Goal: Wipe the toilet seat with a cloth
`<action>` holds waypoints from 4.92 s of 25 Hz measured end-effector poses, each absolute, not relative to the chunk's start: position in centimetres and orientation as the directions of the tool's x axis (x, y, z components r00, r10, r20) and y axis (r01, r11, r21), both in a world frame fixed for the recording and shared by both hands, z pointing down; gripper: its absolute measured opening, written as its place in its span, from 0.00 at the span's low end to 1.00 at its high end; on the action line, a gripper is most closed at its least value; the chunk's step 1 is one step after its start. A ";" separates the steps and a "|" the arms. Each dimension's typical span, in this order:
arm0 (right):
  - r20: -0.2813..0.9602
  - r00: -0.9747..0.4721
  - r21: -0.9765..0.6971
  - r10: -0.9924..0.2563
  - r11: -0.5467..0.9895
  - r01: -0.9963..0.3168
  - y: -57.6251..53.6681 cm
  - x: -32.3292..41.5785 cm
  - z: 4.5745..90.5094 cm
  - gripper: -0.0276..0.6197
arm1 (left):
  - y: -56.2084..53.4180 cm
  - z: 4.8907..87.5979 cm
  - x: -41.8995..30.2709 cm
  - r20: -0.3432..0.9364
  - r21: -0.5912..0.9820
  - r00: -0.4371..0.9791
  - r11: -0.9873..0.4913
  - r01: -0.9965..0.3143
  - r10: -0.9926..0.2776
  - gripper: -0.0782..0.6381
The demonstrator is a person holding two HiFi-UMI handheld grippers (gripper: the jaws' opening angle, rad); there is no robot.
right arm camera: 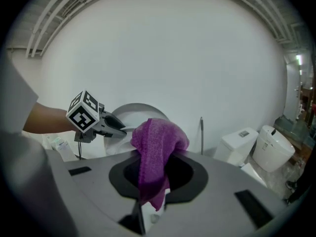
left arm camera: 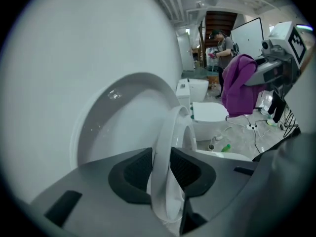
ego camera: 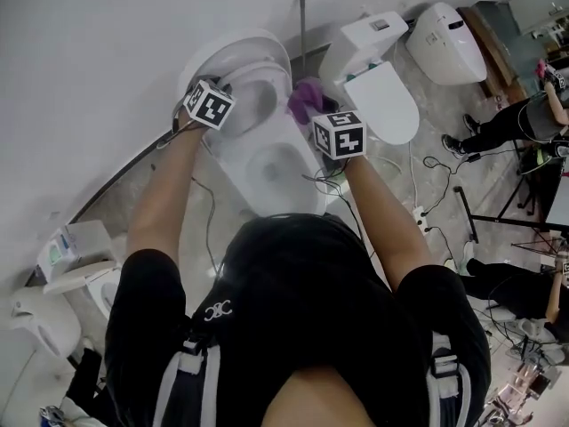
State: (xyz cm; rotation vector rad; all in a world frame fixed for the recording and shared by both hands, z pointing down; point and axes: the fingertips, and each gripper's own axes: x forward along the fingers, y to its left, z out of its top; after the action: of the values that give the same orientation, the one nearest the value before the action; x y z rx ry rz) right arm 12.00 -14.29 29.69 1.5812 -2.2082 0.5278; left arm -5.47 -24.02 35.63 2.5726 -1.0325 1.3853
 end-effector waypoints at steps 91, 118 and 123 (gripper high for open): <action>0.783 -0.567 -0.334 -0.256 0.595 -0.731 2.8 17.0 64.9 0.14 | 24.1 84.3 12.5 0.933 0.271 0.307 -0.931 -0.243 0.191 0.56; 0.801 -0.253 0.211 -0.543 0.651 -0.730 -22.9 11.4 76.1 0.14 | -2.2 68.3 -1.3 0.645 0.463 0.641 -0.455 -0.761 -0.416 0.12; 0.815 -0.205 0.298 -0.543 0.695 -0.654 -24.7 10.4 78.7 0.14 | -1.6 69.4 -2.5 0.627 0.526 0.677 -0.432 -0.733 -0.385 0.12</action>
State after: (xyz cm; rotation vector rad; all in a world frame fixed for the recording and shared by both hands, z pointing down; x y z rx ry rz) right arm 10.45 -24.68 78.71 0.9354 -1.8736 0.1356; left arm -2.46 -1.64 69.36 2.0635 -0.8595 0.5348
